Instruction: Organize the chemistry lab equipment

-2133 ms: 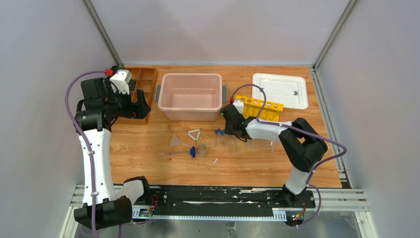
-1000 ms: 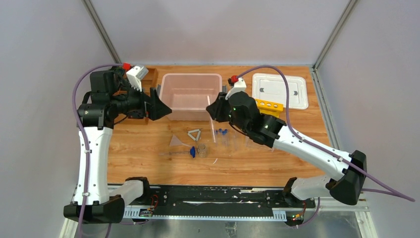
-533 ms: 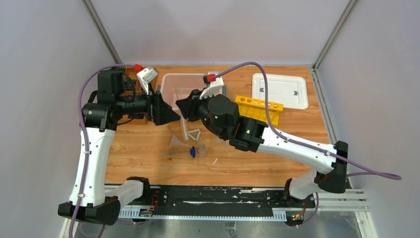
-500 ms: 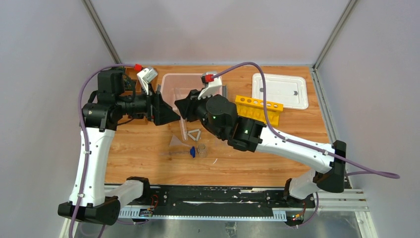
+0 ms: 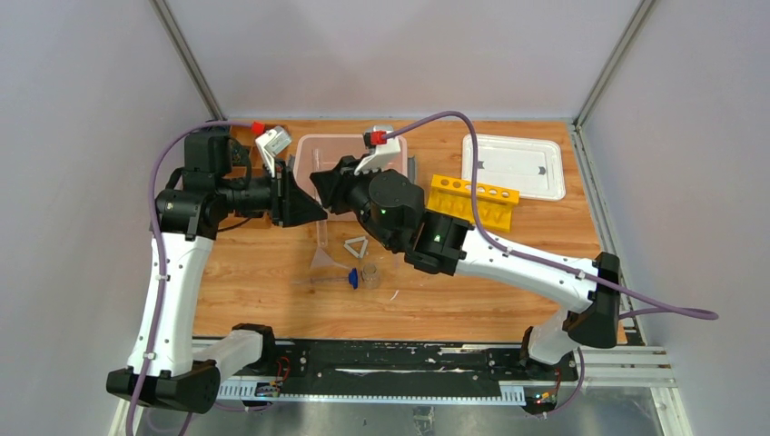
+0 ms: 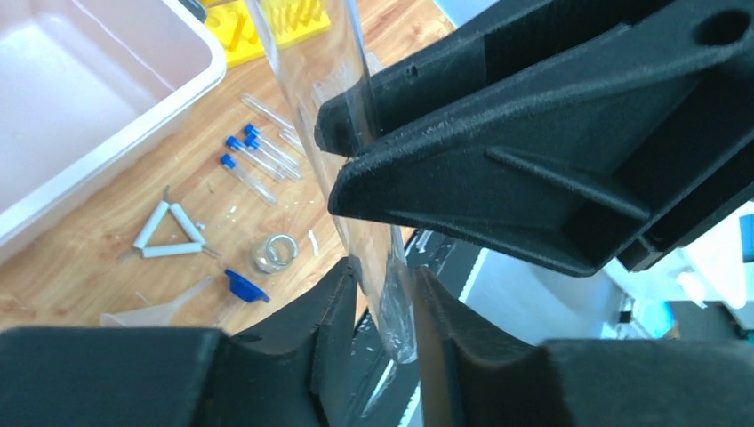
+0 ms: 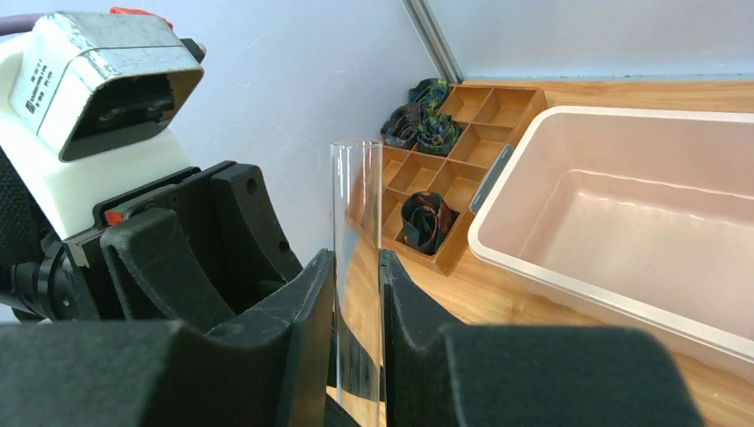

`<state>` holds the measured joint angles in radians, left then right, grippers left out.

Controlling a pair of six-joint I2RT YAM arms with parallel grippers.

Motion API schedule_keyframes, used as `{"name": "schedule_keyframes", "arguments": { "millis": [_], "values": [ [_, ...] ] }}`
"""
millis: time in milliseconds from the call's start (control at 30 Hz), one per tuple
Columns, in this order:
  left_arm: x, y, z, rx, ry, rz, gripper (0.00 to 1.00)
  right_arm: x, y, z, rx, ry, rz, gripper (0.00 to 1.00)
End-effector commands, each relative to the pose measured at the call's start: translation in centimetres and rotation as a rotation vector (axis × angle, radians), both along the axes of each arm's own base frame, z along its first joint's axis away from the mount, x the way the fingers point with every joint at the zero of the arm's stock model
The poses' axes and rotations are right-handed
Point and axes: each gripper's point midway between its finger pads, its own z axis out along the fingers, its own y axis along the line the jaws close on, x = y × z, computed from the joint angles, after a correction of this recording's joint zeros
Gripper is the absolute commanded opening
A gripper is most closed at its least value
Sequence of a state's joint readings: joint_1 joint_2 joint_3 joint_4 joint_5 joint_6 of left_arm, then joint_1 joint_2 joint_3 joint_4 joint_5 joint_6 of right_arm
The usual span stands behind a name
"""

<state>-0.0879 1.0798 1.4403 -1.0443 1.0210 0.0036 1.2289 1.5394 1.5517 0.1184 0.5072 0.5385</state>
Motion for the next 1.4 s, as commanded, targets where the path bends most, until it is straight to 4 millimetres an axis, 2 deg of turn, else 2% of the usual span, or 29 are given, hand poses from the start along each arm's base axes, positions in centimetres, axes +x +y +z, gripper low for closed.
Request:
{"name": "schedule_keyframes", "arguments": {
  "millis": [0, 100, 167, 233, 267, 300, 367, 533, 633, 800, 933, 1033, 1167, 1267, 1300, 1333, 1367],
  "values": [
    [-0.4, -0.2, -0.5, -0.001, 0.021, -0.007, 0.29, -0.1, -1.1, 2.3, 0.111, -0.008, -0.045, 0.00],
    [-0.5, -0.3, -1.2, -0.013, 0.058, -0.024, 0.26, -0.3, -1.3, 2.4, 0.133, -0.003, -0.040, 0.00],
    [-0.5, -0.4, -1.5, -0.016, 0.074, -0.028, 0.20, -0.5, -1.1, 2.3, 0.129, -0.001, -0.023, 0.01],
    [-0.4, -0.4, -1.5, -0.012, 0.067, -0.025, 0.13, -0.5, -1.2, 1.9, 0.093, 0.018, -0.020, 0.18],
    [-0.5, -0.3, -1.4, -0.004, 0.038, -0.031, 0.09, -0.5, -1.5, 1.3, 0.054, 0.049, -0.023, 0.33],
    [-0.5, -0.2, -1.4, 0.003, 0.015, -0.038, 0.07, -0.5, -1.9, 0.8, 0.020, 0.073, -0.019, 0.42],
    [-0.7, -0.2, -1.3, 0.009, -0.026, -0.054, 0.04, -0.6, -2.6, -0.4, -0.057, 0.127, 0.010, 0.53],
    [-0.6, 0.3, -2.5, 0.077, -0.135, -0.078, 0.00, -0.2, -3.6, -2.6, -0.195, 0.226, 0.111, 0.57],
    [-0.4, 0.7, -3.6, 0.131, -0.175, -0.072, 0.00, -0.2, -2.8, -3.2, -0.229, 0.284, 0.215, 0.60],
    [-0.5, 0.7, -4.2, 0.165, -0.181, -0.069, 0.00, -1.5, -0.9, -2.5, -0.240, 0.269, 0.369, 0.60],
    [-0.3, 0.9, -4.9, 0.183, -0.167, -0.057, 0.00, -1.4, -0.6, -3.1, -0.242, 0.291, 0.393, 0.59],
    [-0.1, 1.0, -5.2, 0.192, -0.160, -0.054, 0.00, -1.3, -0.3, -3.8, -0.247, 0.309, 0.398, 0.52],
    [0.3, 1.2, -5.3, 0.208, -0.154, -0.036, 0.00, -1.3, -0.1, -4.7, -0.255, 0.333, 0.421, 0.27],
    [0.9, 1.4, -5.5, 0.223, -0.140, -0.018, 0.02, -0.5, -0.9, -5.6, -0.262, 0.356, 0.413, 0.11],
    [1.1, 1.5, -5.5, 0.230, -0.135, -0.007, 0.13, -0.1, -1.5, -5.6, -0.267, 0.355, 0.399, 0.06],
    [1.3, 1.6, -5.6, 0.236, -0.126, 0.004, 0.35, 0.5, -2.3, -5.7, -0.274, 0.351, 0.380, 0.01],
    [1.5, 1.7, -5.7, 0.241, -0.116, 0.014, 0.60, 1.1, -3.2, -5.8, -0.284, 0.344, 0.354, 0.00]
  ]
}}
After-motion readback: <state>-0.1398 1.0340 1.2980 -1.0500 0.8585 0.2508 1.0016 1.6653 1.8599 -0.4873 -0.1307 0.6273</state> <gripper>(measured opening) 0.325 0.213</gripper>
